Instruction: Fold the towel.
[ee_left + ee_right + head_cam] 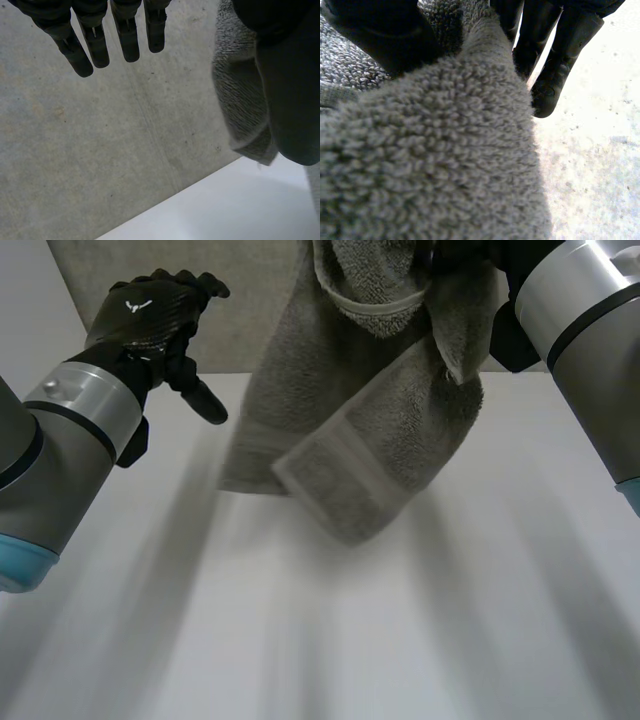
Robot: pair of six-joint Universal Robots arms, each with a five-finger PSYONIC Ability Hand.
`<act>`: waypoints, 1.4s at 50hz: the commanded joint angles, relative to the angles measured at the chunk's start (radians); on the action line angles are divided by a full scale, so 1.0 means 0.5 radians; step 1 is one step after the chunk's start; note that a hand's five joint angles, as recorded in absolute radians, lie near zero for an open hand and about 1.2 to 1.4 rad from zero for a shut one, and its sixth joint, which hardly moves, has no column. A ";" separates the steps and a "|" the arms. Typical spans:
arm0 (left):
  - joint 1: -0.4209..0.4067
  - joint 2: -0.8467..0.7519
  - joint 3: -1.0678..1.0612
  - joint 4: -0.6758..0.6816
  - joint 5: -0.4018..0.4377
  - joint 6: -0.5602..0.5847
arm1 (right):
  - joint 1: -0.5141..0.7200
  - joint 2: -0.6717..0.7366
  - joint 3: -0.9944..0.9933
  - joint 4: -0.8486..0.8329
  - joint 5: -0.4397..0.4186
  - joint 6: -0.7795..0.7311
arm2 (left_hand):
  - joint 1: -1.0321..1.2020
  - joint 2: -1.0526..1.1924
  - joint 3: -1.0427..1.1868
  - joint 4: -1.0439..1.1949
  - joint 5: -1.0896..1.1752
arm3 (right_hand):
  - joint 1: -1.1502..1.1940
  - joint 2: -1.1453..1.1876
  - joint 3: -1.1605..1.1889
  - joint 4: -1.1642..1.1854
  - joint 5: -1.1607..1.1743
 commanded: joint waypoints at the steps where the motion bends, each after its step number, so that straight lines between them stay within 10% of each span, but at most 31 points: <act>1: 0.000 0.039 -0.001 0.000 0.003 0.003 | -0.075 0.154 0.156 0.265 -0.149 -0.102 | -0.173 -0.166 -0.138 -0.181 -0.439 | -0.035 -0.054 -0.108 -0.145 -0.073; 5: 0.000 0.036 -0.001 -0.006 0.009 0.003 | -0.237 0.372 0.395 0.465 -0.235 -0.380 | -0.173 -0.166 -0.138 -0.181 -0.439 | -2.210 -2.229 -2.283 -2.320 -2.248; 35: -0.169 -0.071 -0.602 -0.169 -0.006 0.046 | -0.379 0.072 1.248 0.036 -0.404 -0.768 | -0.097 -0.090 -0.062 -0.105 -0.363 | -2.219 -2.238 -2.292 -2.328 -2.256; 58: -0.203 -0.676 -0.581 -0.114 -0.019 0.043 | -0.201 0.657 1.114 -0.182 -0.327 -0.756 | 0.156 0.162 0.191 0.148 -0.111 | -1.150 -1.169 -1.223 -1.259 -1.187; 64: -0.203 -0.804 -0.501 -0.114 -0.025 0.043 | -0.182 0.719 1.028 -0.179 -0.245 -0.747 | 1.073 1.080 1.108 1.065 0.807 | 0.040 0.020 -0.033 -0.070 0.002; 70: -0.203 -0.765 -0.370 -0.065 -0.117 0.049 | -0.192 0.676 0.926 -0.231 -0.168 -0.747 | 2.181 2.187 2.216 2.173 1.914 | 0.224 0.205 0.152 0.115 0.187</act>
